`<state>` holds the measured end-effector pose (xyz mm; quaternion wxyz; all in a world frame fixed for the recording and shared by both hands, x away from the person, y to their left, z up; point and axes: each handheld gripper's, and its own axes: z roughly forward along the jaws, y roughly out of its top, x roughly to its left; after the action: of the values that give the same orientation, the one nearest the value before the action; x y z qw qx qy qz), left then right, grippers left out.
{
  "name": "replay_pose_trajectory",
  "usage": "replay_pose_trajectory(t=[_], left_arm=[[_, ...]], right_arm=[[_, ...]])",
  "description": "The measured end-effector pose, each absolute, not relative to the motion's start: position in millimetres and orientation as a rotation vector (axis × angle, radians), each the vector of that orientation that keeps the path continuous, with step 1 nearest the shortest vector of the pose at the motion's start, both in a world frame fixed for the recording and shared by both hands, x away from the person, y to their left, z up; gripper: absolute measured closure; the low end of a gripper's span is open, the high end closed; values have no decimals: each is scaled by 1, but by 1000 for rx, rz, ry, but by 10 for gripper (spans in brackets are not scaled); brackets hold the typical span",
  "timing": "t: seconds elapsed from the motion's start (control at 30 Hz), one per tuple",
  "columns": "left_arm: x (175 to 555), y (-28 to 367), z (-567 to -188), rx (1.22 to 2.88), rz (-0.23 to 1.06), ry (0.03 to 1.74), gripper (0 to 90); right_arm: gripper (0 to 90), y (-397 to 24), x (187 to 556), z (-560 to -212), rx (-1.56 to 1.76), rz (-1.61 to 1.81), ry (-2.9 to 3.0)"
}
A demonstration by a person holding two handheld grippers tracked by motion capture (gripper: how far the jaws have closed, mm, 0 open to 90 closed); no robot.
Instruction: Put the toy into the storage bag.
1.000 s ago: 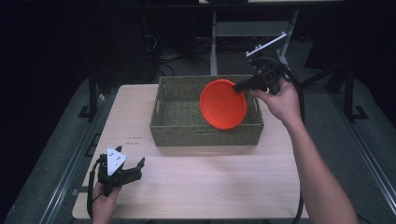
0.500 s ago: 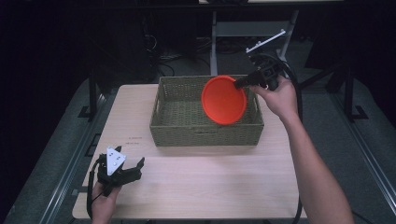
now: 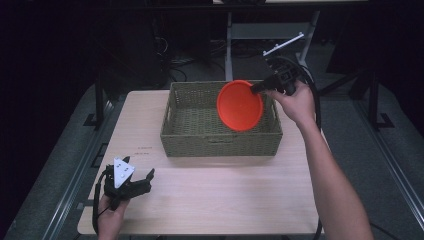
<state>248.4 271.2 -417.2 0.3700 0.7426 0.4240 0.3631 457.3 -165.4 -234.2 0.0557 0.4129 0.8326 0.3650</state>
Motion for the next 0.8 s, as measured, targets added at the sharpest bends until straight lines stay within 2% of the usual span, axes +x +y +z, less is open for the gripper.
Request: replay_pose_trajectory(t=[0.8], left_arm=[[248, 271, -417, 1900, 933, 1088, 129]], right_arm=[[814, -165, 479, -257, 1356, 1129, 2493]])
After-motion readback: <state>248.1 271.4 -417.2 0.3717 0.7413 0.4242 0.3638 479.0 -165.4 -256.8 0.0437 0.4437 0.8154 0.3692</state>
